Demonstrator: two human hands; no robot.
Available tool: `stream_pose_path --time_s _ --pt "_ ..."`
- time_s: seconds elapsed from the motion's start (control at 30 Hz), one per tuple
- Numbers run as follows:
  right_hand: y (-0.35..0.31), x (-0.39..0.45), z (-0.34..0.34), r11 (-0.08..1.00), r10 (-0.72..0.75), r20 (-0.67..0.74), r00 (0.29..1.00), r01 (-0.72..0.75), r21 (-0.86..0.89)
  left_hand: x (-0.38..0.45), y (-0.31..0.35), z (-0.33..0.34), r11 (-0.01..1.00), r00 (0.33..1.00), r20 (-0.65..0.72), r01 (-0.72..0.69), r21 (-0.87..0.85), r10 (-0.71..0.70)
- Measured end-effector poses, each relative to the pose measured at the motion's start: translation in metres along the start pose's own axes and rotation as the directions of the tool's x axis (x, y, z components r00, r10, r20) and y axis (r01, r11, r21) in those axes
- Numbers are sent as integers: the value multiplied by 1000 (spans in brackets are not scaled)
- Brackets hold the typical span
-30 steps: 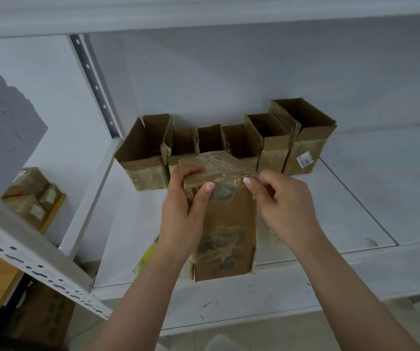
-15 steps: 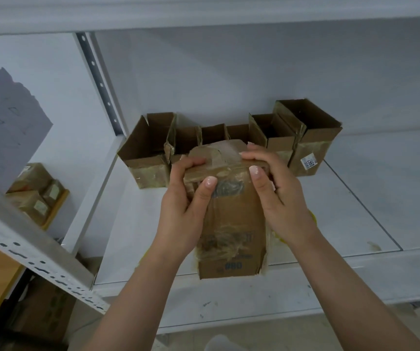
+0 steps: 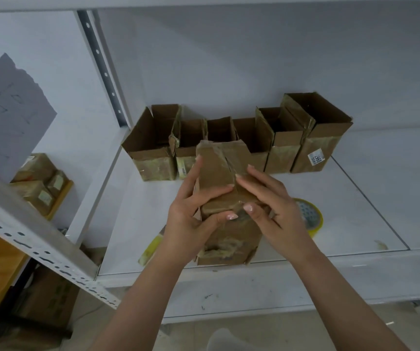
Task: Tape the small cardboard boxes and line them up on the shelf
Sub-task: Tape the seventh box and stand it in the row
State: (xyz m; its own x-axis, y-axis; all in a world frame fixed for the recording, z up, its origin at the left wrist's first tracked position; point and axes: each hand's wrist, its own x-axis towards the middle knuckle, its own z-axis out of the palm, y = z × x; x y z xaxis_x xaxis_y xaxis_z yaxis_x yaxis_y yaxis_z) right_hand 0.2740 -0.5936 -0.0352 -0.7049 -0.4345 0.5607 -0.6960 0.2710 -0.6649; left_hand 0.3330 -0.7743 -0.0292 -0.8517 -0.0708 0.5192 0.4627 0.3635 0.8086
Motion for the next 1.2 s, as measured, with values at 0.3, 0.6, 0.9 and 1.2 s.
stream_pose_path --time_s 0.3,0.6,0.9,1.2 --pt "-2 -3 10 915 -204 -51 978 172 -366 -4 -5 -17 989 995 67 -78 126 70" --pt "19 4 3 953 299 -139 944 -302 -4 39 24 -32 796 879 70 390 462 -471" --pt "31 0 18 925 351 78 933 -359 126 89 20 20 306 673 -70 424 853 -737" --pt "22 36 -49 899 406 -363 839 -296 322 100 45 -12 467 810 319 -63 882 -492"
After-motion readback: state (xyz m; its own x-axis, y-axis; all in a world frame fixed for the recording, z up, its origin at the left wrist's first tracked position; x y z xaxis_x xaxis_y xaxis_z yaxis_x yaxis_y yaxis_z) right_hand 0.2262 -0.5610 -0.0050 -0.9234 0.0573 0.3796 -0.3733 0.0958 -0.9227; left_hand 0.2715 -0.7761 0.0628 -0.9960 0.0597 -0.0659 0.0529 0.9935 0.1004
